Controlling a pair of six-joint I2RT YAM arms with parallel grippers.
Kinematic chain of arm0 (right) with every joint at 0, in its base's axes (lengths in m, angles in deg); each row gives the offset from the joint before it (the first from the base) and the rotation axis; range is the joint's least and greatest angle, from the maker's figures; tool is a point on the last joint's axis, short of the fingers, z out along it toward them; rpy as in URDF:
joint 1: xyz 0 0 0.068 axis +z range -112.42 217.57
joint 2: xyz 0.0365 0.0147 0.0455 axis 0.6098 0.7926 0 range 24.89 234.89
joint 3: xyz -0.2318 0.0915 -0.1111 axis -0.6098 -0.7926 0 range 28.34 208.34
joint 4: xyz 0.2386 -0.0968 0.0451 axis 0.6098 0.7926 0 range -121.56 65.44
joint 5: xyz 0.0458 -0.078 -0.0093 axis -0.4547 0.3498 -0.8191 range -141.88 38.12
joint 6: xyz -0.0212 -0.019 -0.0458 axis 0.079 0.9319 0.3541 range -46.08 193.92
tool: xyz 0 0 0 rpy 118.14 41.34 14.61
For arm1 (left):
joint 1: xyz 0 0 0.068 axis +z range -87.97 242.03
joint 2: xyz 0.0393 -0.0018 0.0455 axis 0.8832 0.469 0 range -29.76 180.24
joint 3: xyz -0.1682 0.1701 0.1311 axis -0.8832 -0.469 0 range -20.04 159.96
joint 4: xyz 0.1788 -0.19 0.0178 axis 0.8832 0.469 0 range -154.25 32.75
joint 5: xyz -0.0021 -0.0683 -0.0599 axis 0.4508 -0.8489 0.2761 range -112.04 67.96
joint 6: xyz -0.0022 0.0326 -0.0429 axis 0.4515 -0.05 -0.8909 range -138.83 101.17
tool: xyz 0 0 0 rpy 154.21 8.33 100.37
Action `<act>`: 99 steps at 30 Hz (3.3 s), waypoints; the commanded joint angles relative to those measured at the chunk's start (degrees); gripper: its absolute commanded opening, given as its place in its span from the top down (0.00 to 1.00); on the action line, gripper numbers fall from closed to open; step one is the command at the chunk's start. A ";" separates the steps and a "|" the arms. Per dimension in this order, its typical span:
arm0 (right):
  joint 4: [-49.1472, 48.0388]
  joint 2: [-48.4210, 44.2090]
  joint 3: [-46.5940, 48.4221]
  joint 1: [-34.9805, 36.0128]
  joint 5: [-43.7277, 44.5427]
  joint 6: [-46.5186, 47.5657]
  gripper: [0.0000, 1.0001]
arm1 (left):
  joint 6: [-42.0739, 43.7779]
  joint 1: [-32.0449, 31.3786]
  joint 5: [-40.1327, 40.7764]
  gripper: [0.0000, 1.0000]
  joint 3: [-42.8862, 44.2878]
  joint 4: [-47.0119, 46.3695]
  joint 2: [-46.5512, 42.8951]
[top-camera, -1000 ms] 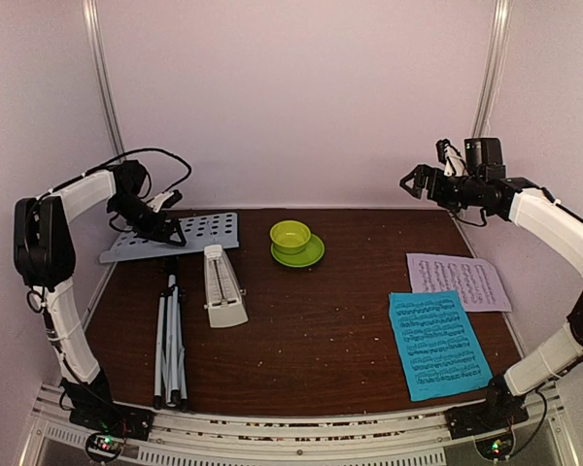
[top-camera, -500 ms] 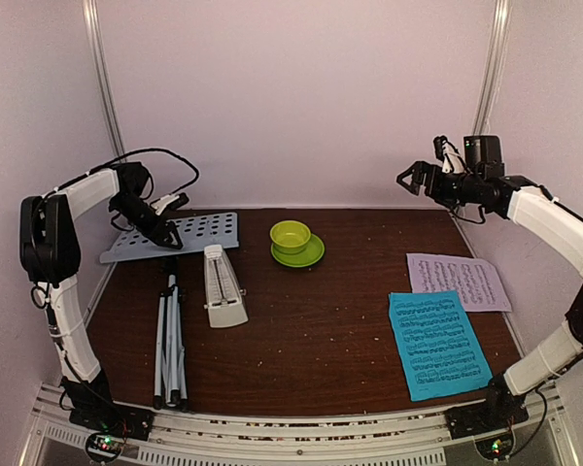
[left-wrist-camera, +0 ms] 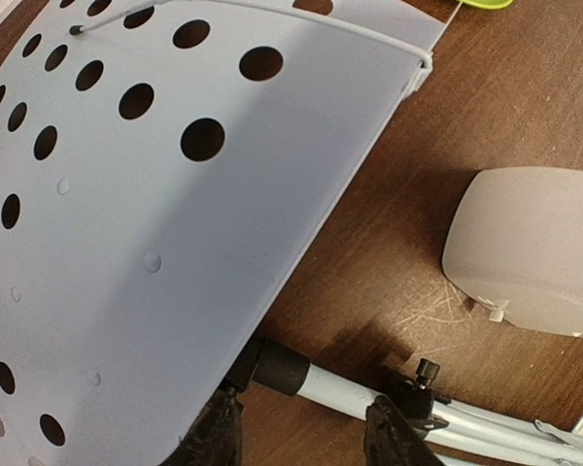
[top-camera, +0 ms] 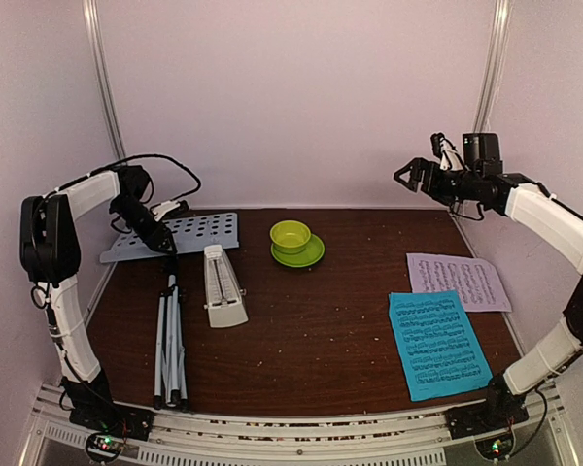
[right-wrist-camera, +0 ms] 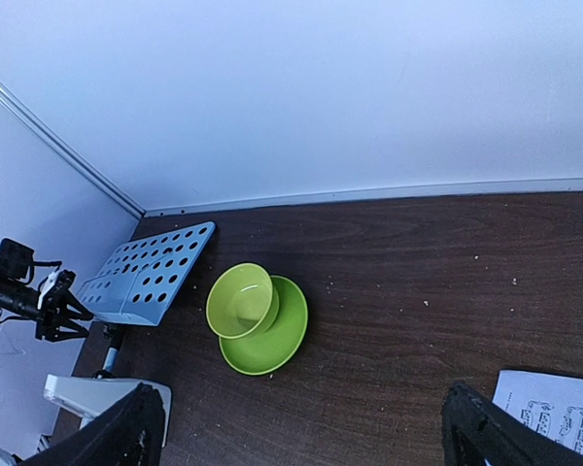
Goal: Set up the instrument practice props
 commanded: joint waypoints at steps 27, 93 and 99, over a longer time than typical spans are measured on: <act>-7.66 2.63 0.68 -0.55 -5.65 -5.90 0.00 | 7.97 0.94 -0.67 0.37 7.12 2.15 -2.90; -25.62 1.80 -9.02 0.99 -14.46 -17.05 0.00 | 21.03 -15.52 34.65 1.00 7.88 -6.04 -30.88; -25.75 -0.67 -10.77 1.03 -13.73 -16.70 0.00 | 22.18 -23.94 39.73 1.00 8.87 -8.49 -34.46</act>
